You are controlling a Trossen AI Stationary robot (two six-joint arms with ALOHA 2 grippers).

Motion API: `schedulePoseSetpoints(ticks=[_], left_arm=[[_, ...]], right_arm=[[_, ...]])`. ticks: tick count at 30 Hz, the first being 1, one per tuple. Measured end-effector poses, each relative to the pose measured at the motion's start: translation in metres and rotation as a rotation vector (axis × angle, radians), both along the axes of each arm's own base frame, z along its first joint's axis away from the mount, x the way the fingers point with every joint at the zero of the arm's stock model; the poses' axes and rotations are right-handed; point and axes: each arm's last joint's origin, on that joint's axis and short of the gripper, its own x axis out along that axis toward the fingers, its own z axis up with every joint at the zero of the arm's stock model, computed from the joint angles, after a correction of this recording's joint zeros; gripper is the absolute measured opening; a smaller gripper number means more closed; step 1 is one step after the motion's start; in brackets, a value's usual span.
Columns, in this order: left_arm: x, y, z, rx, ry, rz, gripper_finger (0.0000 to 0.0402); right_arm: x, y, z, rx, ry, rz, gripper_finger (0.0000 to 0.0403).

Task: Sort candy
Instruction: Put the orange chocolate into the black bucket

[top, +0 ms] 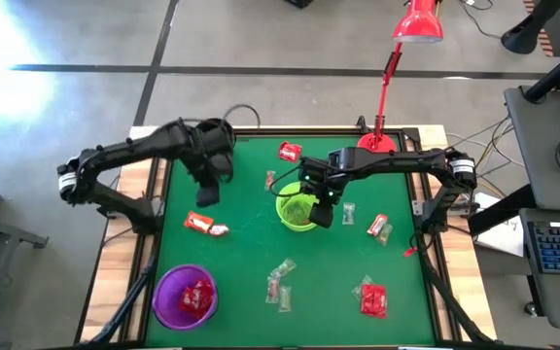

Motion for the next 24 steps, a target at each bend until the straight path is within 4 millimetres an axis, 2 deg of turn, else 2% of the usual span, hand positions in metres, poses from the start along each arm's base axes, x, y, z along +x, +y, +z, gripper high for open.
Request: schedulePoseSetpoints(ticks=[6,10,18,24], left_arm=[[0.010,-0.029,-0.002,-0.018,-0.009,-0.054,0.0139],[0.012,-0.042,-0.015,-0.037,0.010,-0.073,0.0139],[0.010,-0.047,-0.056,-0.063,0.051,-0.042,0.0139],[0.008,-0.050,-0.068,-0.147,0.066,-0.019,0.0139]], right_arm=[[-0.001,0.002,0.000,0.003,0.012,-0.001,0.0145],[-0.003,0.008,0.000,0.008,0.041,0.011,0.0146],[-0.011,0.020,0.009,0.007,0.046,0.050,0.0146],[-0.016,0.021,0.023,-0.001,-0.024,0.049,0.0146]])
